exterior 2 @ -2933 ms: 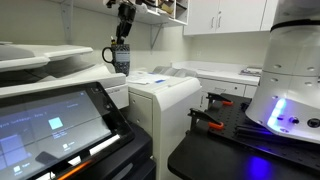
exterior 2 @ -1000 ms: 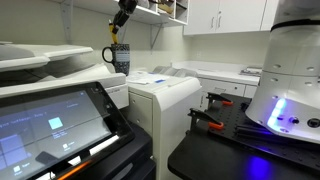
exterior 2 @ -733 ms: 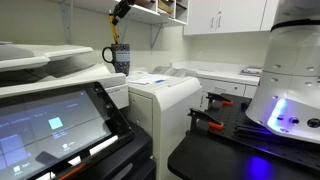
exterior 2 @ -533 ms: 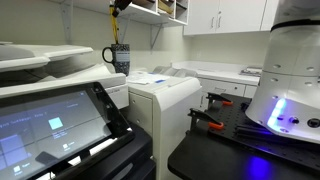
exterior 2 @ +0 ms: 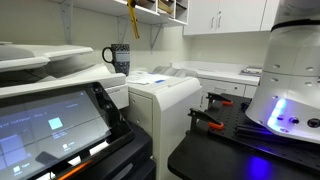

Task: Remove the orange pen from the mug

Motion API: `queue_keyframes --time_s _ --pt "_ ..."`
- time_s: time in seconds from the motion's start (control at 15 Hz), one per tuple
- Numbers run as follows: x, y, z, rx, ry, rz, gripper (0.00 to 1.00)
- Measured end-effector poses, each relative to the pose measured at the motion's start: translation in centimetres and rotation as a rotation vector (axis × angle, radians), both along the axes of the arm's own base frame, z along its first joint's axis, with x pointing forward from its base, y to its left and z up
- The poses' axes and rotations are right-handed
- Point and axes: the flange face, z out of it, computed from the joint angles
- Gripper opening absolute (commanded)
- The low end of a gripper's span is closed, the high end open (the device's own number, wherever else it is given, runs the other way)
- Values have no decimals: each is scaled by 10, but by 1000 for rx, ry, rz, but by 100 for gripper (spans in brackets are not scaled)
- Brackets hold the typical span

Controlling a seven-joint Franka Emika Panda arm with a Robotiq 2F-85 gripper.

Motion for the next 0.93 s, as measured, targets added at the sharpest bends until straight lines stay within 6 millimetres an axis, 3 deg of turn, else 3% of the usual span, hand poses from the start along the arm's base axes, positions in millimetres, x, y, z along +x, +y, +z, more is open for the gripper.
queue_keyframes --time_s 0.2,0.33,0.6,0.8,0.93 --pt "-21 5 -1 -162 90 97 5" --pt "-38 18 -15 -273 137 168 5" --pt "-76 56 -82 -505 219 285 5" --pt "-96 81 -140 -648 149 309 5" --pt "-107 92 -168 -722 73 305 5"
